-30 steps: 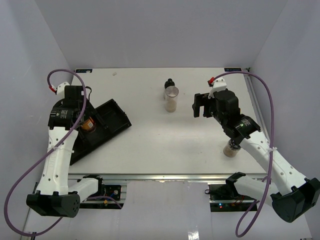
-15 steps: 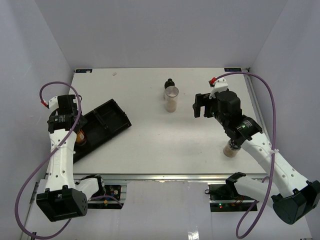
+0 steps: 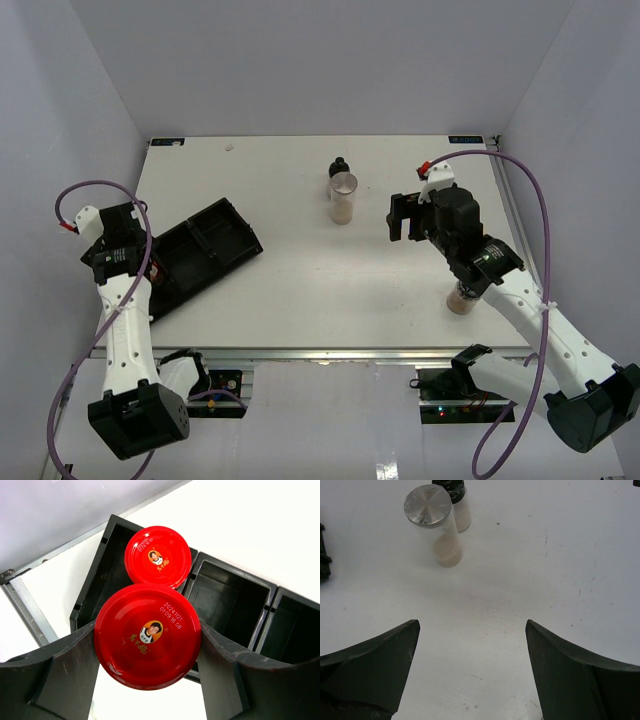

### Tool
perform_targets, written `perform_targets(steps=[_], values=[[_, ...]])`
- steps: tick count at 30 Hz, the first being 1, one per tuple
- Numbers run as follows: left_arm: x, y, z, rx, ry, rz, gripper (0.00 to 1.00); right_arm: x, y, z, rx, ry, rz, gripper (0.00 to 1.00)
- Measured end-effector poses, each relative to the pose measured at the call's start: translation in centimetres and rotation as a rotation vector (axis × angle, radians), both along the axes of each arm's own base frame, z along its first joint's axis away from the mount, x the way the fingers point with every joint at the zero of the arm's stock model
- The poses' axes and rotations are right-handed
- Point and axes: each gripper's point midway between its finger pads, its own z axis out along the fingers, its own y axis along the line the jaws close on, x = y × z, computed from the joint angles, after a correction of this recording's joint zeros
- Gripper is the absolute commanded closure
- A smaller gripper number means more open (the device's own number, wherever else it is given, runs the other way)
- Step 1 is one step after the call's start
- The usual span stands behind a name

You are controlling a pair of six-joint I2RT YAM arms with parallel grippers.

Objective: Organize the condiment bottles

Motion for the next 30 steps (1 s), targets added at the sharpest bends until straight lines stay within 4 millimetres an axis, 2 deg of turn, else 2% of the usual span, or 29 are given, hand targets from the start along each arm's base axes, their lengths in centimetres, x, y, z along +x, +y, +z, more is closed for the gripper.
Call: perform_targets(steps=[18, 30], values=[[-0.2, -0.1, -0.2, 0.001, -0.056, 0.007, 1.00, 0.0, 0.5, -1.3, 0.000, 0.038, 0.016, 0.07], [-0.3, -0.1, -0.2, 0.007, -0.066, 0.007, 1.00, -0.1, 0.6, -1.3, 0.009, 0.044, 0.016, 0.07]])
